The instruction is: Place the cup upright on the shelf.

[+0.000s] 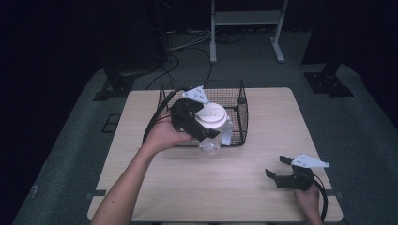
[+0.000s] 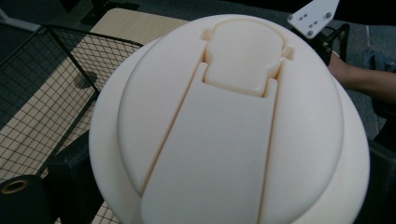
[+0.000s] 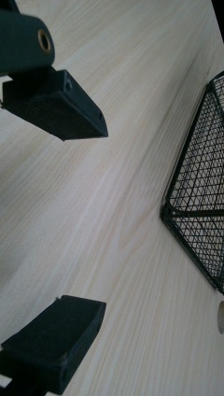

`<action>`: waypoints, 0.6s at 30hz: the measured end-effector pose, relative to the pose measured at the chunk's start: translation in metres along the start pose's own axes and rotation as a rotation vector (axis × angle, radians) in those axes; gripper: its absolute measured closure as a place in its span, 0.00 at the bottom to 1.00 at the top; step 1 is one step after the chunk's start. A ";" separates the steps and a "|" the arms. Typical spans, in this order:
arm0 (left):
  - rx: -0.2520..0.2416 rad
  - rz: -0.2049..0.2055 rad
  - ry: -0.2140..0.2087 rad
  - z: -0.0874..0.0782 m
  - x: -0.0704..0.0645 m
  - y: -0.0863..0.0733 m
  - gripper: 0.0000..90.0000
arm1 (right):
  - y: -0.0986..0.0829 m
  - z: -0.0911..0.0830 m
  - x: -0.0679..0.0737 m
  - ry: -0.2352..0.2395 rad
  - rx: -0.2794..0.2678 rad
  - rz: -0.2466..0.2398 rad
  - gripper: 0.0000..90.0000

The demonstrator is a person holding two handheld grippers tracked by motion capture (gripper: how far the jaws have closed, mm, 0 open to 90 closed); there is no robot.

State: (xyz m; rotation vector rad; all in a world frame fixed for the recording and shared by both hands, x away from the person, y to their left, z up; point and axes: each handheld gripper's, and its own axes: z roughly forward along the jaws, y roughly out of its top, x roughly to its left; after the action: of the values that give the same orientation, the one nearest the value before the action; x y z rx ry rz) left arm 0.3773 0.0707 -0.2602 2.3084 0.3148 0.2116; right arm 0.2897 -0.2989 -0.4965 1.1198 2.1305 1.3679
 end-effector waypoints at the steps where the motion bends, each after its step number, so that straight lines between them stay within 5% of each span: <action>1: 0.000 0.000 0.000 0.000 0.000 0.000 0.06 | 0.000 0.000 0.000 0.000 0.000 0.000 0.14; 18: 0.008 -0.047 0.043 -0.004 0.039 0.024 0.06 | 0.000 -0.001 -0.001 0.004 -0.007 0.008 0.14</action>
State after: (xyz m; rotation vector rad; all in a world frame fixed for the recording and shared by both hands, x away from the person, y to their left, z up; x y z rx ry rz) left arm 0.4169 0.0690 -0.2380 2.3039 0.3916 0.2365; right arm 0.2897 -0.2998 -0.4964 1.1247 2.1241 1.3814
